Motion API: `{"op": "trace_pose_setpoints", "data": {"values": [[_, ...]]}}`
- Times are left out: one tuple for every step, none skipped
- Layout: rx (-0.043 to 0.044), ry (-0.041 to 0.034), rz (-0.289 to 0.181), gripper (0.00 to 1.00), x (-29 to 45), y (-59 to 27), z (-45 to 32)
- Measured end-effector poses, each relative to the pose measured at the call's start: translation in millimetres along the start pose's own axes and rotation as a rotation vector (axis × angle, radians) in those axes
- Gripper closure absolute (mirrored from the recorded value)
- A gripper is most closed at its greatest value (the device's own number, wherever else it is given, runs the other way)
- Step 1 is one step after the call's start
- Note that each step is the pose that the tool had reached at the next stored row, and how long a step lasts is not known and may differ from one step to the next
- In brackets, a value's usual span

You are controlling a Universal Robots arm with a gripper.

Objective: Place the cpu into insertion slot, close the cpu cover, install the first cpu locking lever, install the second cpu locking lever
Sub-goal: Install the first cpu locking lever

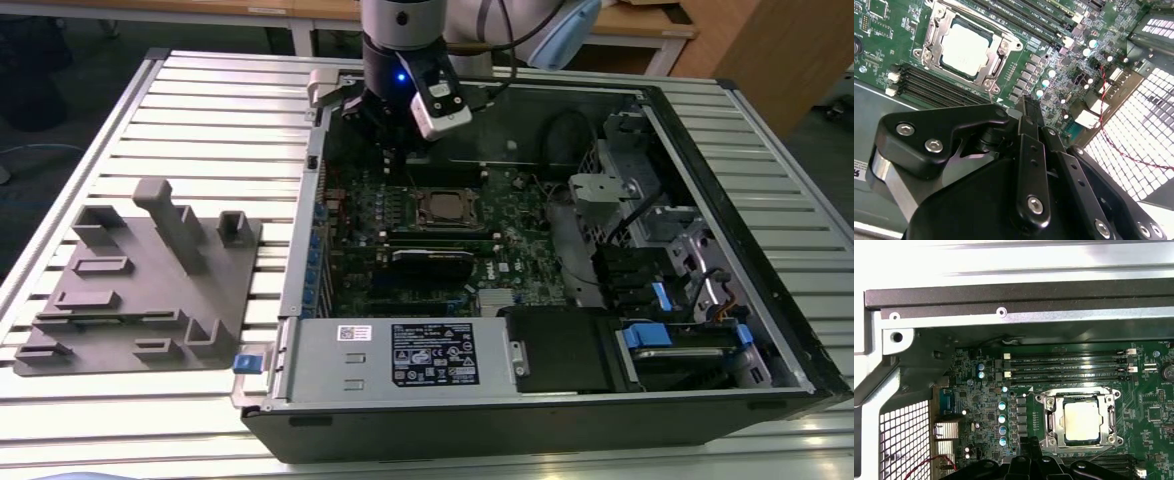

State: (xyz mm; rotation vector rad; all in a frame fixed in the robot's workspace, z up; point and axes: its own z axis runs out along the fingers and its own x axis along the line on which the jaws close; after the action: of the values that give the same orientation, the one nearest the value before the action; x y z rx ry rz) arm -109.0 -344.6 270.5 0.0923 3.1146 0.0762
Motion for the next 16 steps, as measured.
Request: {"op": "trace_pose_setpoints", "data": {"values": [[-0.0001,0.0,0.0,0.89,0.0,0.0,0.0],[0.0,0.0,0.0,0.89,0.0,0.0,0.0],[-0.0014,0.0002,0.0,0.89,0.6,-0.1,-0.1],[-0.0057,0.0002,0.0,0.89,1.8,-0.2,-0.2],[-0.0122,-0.0003,0.0,0.89,3.8,-0.4,-0.2],[-0.0173,-0.001,0.0,0.89,6.2,-0.6,-0.1],[-0.0214,-0.0013,0.0,0.89,8.6,-0.8,-0.1],[-0.0249,-0.0014,0.001,0.89,10.5,-0.9,-0.1],[-0.0275,-0.0013,0.001,0.89,11.1,-1.0,-0.1],[-0.0282,-0.0013,0.001,0.89,11.1,-1.0,0.0],[-0.0283,-0.0013,0.001,0.89,11.1,-0.9,0.0],[-0.029,-0.0012,0.001,0.89,11.1,-0.9,0.0],[-0.0392,-0.0005,0.001,0.89,11.1,-1.1,0.0],[-0.0568,0.0004,0.001,0.89,11.1,-1.2,0.1],[-0.0749,0.0013,0.002,0.89,11.1,-1.4,0.3],[-0.0914,0.0025,0.002,0.89,11.1,-1.8,0.6]]}}
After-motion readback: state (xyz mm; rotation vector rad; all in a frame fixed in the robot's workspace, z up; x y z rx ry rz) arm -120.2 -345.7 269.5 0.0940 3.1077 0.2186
